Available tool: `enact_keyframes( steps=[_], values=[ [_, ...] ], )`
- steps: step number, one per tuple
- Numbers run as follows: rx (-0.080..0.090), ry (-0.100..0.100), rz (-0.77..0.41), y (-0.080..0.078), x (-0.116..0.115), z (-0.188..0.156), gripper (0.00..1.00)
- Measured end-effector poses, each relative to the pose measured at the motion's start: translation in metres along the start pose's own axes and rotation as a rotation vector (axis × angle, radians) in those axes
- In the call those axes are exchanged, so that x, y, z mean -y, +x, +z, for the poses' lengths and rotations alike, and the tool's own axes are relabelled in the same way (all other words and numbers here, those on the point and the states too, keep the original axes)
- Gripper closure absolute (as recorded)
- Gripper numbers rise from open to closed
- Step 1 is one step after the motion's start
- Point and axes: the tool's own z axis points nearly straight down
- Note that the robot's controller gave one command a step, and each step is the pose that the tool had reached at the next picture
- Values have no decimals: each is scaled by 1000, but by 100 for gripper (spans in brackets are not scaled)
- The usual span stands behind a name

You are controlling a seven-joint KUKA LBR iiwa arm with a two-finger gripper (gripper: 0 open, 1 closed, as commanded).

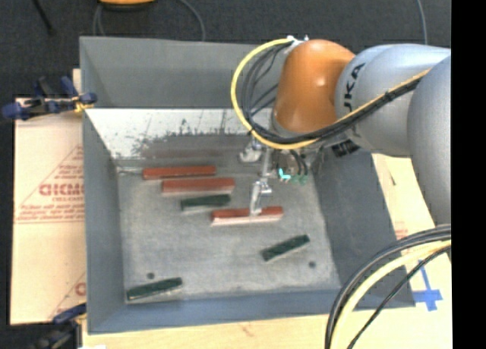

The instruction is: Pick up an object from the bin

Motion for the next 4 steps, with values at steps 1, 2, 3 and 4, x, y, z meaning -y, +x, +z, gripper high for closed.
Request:
enact_keyframes(
  steps=[1,2,3,4],
  values=[
    [8,0,0,-2,0,-5,0],
    [10,0,1,-2,0,-4,0],
    [-11,0,18,45,-5,13,0],
    [8,0,-43,2,-11,48,100]
  ],
)
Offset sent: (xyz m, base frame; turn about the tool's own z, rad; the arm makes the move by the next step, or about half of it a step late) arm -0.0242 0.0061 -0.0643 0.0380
